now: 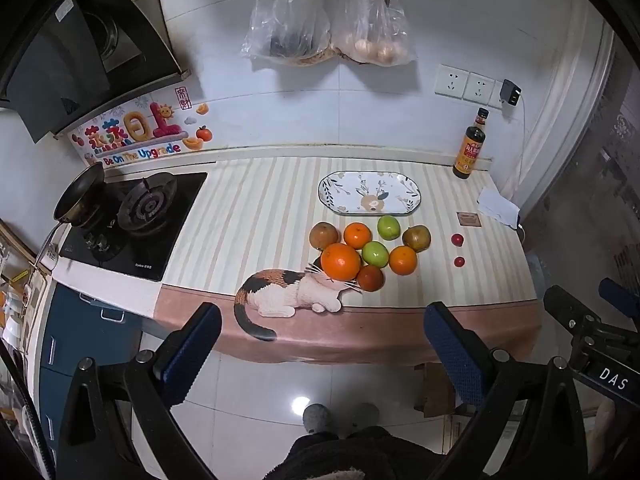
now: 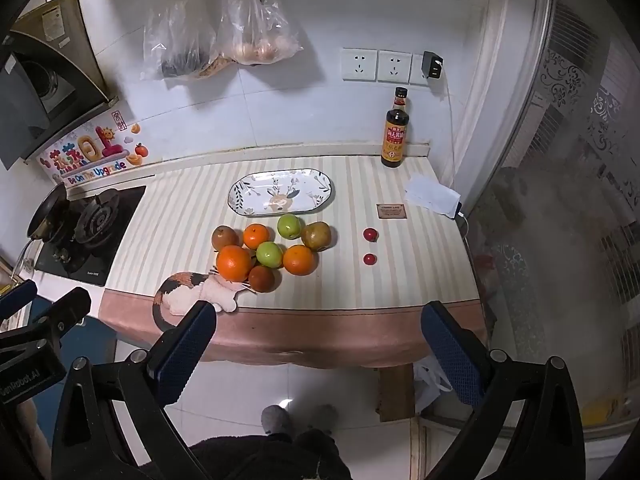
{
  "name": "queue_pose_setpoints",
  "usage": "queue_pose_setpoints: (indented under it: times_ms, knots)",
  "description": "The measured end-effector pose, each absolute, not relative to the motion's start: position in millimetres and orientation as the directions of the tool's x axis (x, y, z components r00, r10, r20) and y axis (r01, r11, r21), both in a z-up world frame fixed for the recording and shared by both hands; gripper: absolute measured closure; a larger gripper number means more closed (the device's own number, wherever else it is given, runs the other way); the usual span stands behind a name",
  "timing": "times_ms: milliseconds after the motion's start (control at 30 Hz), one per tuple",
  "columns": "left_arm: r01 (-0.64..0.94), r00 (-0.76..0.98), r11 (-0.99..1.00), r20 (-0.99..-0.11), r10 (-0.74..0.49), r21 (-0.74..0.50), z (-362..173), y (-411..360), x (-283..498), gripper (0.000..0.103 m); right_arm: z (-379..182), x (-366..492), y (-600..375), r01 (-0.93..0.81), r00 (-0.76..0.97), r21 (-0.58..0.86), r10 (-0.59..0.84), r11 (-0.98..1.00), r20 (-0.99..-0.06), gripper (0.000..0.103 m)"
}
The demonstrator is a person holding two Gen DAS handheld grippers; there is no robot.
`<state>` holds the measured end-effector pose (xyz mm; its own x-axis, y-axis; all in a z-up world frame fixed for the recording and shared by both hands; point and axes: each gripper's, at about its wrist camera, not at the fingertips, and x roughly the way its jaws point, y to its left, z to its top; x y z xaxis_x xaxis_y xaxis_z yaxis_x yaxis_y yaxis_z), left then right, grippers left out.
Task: Organize fruits
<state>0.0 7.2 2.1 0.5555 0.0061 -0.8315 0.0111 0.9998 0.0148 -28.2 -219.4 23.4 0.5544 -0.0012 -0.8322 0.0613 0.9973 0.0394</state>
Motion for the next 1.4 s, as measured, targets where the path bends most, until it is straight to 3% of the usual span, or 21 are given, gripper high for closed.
queue_pose_setpoints:
  times_ms: [1400]
  knots:
    - [0.003,0.565,1.000,-0.825,0.018,0.024,11.0,3.5,-6.3,0.000,29.3,-39.6,-218.3,0.049,0.560,0.060,0.022,0.997,-0.828,0.000]
